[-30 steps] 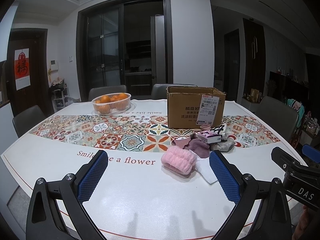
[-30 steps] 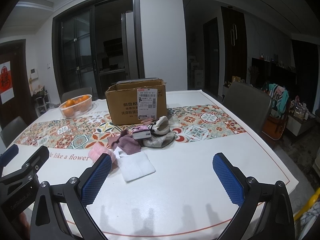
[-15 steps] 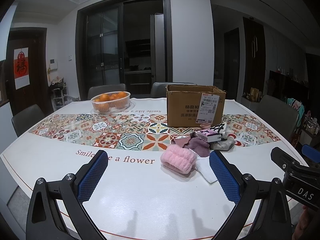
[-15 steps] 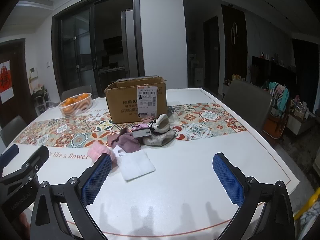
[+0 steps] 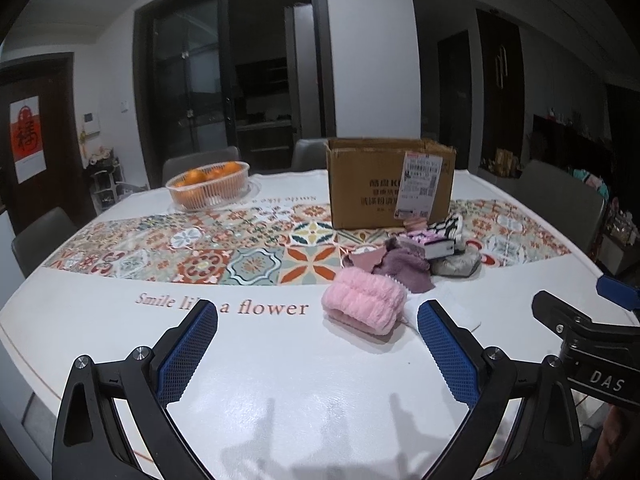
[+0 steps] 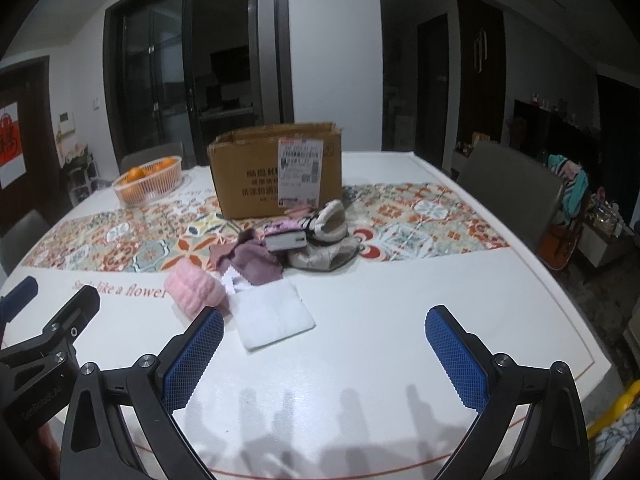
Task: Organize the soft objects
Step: 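Grasp the pink fuzzy headband with the left tool while the right tool grasps the white cloth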
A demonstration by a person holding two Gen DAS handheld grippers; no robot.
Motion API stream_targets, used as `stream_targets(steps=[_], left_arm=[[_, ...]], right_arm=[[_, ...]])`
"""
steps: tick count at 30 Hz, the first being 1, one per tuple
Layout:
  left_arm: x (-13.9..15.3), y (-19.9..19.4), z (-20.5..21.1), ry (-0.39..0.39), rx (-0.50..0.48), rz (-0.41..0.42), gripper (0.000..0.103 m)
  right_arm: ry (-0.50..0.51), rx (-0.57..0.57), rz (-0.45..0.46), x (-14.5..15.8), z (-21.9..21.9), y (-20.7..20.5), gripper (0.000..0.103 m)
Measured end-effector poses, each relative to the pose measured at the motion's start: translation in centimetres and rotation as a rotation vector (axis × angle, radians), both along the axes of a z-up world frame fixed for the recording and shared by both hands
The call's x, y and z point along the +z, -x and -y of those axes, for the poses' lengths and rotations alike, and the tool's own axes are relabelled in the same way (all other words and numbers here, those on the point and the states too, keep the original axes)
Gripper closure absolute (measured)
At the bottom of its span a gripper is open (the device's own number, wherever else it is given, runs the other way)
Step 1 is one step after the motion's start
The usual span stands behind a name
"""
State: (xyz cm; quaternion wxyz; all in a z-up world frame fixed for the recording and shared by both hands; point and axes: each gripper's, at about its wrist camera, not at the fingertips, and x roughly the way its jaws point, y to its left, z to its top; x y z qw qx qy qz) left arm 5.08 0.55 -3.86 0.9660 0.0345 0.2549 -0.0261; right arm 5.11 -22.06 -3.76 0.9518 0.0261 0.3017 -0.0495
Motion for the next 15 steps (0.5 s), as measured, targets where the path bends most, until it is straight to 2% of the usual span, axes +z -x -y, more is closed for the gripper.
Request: stream_targets(steps=[15], left_arm=[[-3.8, -6.8, 0.7, -0.100, -0.152, -0.137, 0.004]], right_arm=[[-0.012, 0.074, -0.201, -5.2, -1.2, -7.0, 0.003]])
